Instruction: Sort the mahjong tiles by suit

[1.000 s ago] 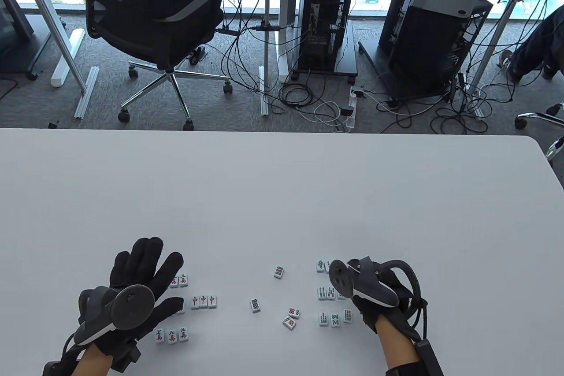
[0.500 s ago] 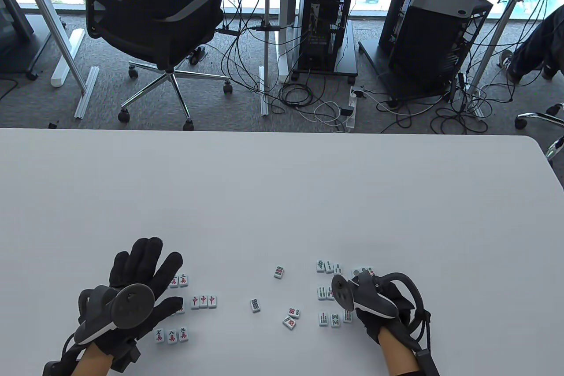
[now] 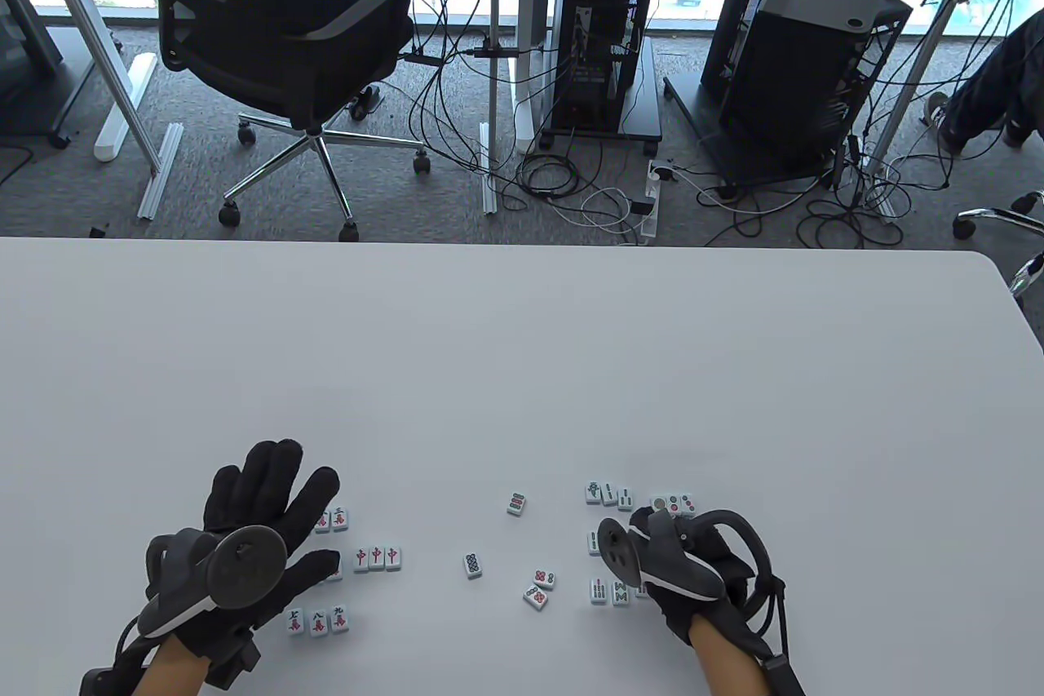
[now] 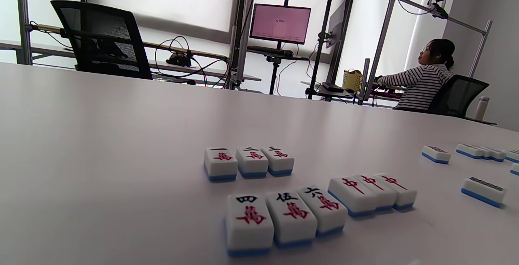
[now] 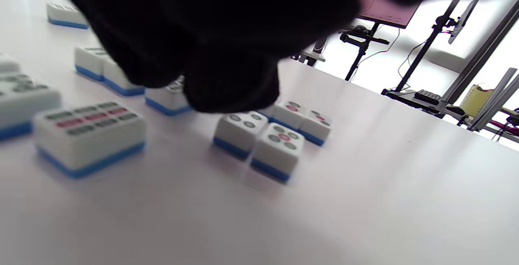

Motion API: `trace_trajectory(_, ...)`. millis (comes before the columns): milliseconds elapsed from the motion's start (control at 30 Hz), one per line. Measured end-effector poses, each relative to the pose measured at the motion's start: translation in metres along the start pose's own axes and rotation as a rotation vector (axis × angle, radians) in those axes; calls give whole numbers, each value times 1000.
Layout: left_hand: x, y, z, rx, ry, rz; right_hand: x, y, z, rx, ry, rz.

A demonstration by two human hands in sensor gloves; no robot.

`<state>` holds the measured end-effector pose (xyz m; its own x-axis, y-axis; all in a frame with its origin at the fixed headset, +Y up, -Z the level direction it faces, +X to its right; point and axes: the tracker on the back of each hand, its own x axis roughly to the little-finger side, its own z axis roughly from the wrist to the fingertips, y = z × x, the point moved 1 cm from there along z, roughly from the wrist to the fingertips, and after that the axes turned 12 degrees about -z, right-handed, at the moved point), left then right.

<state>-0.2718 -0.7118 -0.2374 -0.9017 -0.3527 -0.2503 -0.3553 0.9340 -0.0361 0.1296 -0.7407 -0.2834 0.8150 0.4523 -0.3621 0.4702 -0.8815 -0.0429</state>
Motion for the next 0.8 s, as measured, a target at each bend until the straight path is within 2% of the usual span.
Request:
trace_trajectory(167,-1,-1,0,8,-2,5,-42,-26,-3,111,-176,-20)
trace_trajectory(333,-2,-1,0,6,-6,3,-74,-36,-1,132,-285,-74)
trace_trajectory(700,-2,-1,-1,2,-14,1,-87,-31,14,101,-236,-100)
trace_trajectory(800,-2,-1,-1,1,-13,0,-85,-31,19,147,-171,-104)
